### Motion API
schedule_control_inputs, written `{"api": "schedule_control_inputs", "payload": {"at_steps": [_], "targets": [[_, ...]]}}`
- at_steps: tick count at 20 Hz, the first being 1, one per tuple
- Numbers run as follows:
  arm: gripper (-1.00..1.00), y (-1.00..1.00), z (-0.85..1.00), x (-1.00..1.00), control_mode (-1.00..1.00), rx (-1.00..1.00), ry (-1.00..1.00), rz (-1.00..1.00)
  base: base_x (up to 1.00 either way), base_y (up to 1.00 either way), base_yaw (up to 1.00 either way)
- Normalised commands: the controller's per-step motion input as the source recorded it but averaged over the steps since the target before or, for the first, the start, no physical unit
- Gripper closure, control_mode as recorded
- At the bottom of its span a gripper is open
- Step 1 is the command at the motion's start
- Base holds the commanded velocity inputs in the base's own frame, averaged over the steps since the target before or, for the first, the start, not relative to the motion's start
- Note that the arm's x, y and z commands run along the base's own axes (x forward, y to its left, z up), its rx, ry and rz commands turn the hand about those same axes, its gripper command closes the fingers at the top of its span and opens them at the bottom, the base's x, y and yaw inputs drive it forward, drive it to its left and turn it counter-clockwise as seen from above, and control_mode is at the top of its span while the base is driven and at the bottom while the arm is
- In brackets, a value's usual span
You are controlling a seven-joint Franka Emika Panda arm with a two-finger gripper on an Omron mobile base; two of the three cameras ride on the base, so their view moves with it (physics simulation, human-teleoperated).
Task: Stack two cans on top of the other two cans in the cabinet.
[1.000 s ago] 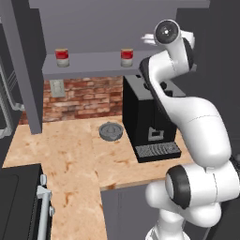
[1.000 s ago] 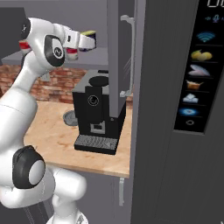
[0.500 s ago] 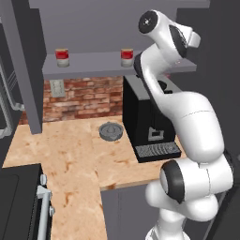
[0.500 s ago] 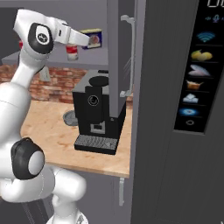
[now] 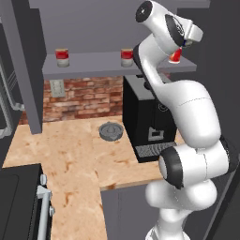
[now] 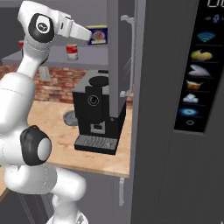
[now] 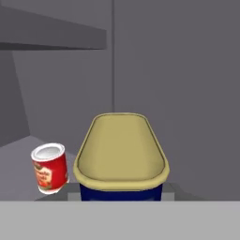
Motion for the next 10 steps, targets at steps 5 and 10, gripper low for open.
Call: {"api": "schedule_control_inputs", "payload": {"at_steps": [5, 10], "targets": [[1.00, -0.29, -0.25, 0.13, -1.00, 0.05, 0.00, 0.00, 0.00, 0.00, 0.00], [1.00, -0.13, -0.33, 0.16, -1.00, 0.02, 0.00, 0.00, 0.00, 0.00, 0.00]]}}
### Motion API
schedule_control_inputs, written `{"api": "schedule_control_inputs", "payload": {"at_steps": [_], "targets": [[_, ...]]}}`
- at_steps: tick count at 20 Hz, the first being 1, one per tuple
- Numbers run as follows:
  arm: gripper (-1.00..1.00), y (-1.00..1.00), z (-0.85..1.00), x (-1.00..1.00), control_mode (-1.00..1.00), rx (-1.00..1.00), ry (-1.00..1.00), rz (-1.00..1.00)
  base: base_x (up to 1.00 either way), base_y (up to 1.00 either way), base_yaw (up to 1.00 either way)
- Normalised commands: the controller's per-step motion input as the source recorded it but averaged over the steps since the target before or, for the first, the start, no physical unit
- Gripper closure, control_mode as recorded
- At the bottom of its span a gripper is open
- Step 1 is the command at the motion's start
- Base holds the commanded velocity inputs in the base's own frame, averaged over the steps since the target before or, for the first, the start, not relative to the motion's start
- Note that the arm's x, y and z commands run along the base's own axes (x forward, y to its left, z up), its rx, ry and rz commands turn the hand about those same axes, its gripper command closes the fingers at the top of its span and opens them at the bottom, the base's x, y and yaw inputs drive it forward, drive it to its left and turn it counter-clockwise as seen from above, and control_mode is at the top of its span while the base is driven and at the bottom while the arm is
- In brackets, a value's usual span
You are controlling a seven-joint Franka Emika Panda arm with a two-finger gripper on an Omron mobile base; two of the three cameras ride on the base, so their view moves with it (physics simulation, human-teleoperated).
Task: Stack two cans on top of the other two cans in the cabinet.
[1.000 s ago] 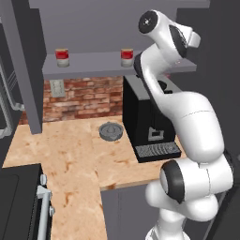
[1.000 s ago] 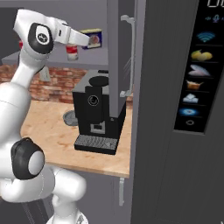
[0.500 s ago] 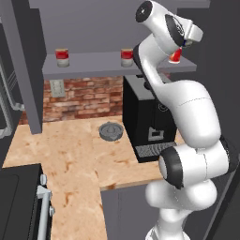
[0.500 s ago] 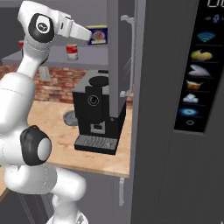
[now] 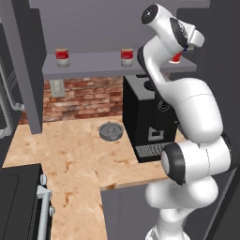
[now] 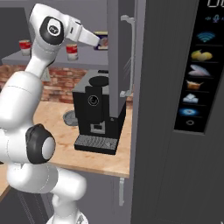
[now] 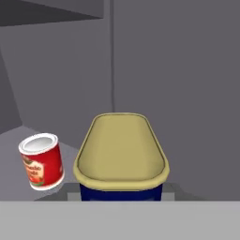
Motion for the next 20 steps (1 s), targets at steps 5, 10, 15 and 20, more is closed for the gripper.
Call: {"api": "schedule_control_inputs", "payload": {"at_steps": [5, 10, 15, 20], "targets": [[1.00, 0.00, -0.07, 0.21, -1.00, 0.00, 0.00, 0.00, 0.00, 0.00, 0.00], [1.00, 0.00, 0.00, 0.24, -1.00, 0.00, 0.00, 0.00, 0.00, 0.00, 0.00], [1.00, -0.01, 0.03, 0.22, -1.00, 0.00, 0.00, 0.00, 0.00, 0.00, 0.00], [1.00, 0.00, 0.10, 0.21, -1.00, 0.00, -0.02, 0.00, 0.00, 0.00, 0.00]]}}
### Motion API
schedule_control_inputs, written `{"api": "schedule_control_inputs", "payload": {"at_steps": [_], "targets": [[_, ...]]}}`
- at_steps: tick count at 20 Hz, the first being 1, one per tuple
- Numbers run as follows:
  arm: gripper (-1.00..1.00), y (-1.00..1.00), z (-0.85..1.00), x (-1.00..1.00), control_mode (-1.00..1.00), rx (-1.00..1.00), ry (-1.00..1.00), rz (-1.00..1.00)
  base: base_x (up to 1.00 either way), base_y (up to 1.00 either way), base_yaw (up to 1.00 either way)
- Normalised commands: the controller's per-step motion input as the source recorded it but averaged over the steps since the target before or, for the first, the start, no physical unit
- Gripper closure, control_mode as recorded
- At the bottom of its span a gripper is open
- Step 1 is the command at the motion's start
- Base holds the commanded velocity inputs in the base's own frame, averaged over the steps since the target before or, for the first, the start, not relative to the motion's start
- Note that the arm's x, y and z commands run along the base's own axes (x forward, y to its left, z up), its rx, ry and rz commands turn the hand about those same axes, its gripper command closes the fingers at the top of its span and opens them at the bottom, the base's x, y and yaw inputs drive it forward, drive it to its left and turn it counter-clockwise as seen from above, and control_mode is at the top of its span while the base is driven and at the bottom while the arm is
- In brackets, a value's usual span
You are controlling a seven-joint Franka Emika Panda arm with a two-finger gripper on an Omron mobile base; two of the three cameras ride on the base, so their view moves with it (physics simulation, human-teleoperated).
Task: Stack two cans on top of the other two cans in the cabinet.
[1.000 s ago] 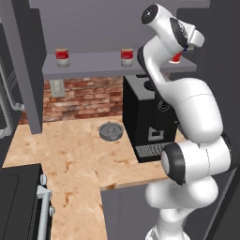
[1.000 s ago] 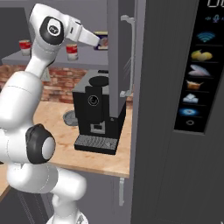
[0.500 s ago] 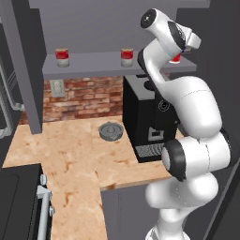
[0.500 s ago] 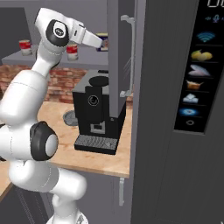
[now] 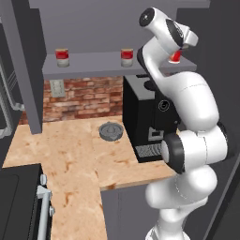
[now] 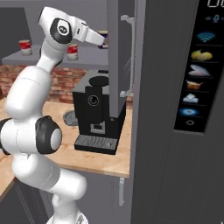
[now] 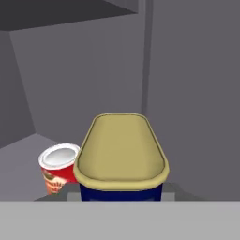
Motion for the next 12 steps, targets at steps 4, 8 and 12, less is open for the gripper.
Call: {"api": "schedule_control_inputs", "payload": {"at_steps": [4, 8, 12], "targets": [[1.00, 0.00, 0.00, 0.37, -1.00, 0.00, 0.00, 0.00, 0.00, 0.00, 0.00], [1.00, -0.07, 0.00, 0.37, -1.00, 0.00, 0.00, 0.00, 0.00, 0.00, 0.00], [1.00, -0.13, 0.00, 0.36, -1.00, 0.00, 0.00, 0.00, 0.00, 0.00, 0.00]]}}
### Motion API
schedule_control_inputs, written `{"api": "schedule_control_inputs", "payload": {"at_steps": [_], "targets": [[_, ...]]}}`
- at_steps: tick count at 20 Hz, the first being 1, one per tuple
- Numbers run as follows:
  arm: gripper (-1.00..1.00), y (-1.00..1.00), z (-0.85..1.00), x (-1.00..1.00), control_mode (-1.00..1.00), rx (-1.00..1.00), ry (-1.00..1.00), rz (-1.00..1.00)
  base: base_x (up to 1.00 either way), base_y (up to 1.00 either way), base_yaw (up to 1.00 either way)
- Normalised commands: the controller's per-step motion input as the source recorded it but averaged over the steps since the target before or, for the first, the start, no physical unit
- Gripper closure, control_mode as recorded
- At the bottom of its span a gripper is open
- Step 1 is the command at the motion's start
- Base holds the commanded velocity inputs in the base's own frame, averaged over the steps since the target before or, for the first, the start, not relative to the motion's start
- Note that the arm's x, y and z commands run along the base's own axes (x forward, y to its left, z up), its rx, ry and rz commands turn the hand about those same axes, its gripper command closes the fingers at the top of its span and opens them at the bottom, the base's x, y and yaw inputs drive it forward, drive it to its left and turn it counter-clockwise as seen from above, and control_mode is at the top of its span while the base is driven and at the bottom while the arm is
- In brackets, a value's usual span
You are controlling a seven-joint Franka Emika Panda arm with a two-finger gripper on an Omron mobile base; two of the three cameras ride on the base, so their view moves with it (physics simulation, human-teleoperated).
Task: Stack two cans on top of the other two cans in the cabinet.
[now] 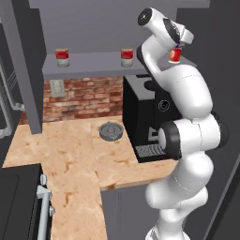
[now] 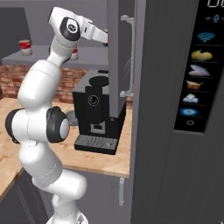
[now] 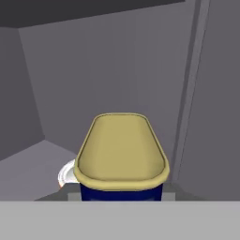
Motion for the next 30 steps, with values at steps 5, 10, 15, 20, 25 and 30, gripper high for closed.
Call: {"api": "schedule_control_inputs", "payload": {"at_steps": [5, 10, 15, 20, 25, 30], "targets": [[1.00, -0.15, 0.00, 0.30, -1.00, 0.00, 0.00, 0.00, 0.00, 0.00, 0.00], [1.00, -0.05, -0.05, 0.24, -1.00, 0.00, 0.00, 0.00, 0.00, 0.00, 0.00], [1.00, 0.00, -0.04, 0.16, -1.00, 0.00, 0.00, 0.00, 0.00, 0.00, 0.00], [1.00, -0.02, -0.19, 0.15, -1.00, 0.00, 0.00, 0.00, 0.00, 0.00, 0.00], [1.00, -0.07, -0.21, 0.08, -1.00, 0.00, 0.00, 0.00, 0.00, 0.00, 0.00], [1.00, -0.21, -0.01, 0.11, -1.00, 0.00, 0.00, 0.00, 0.00, 0.00, 0.00]]}}
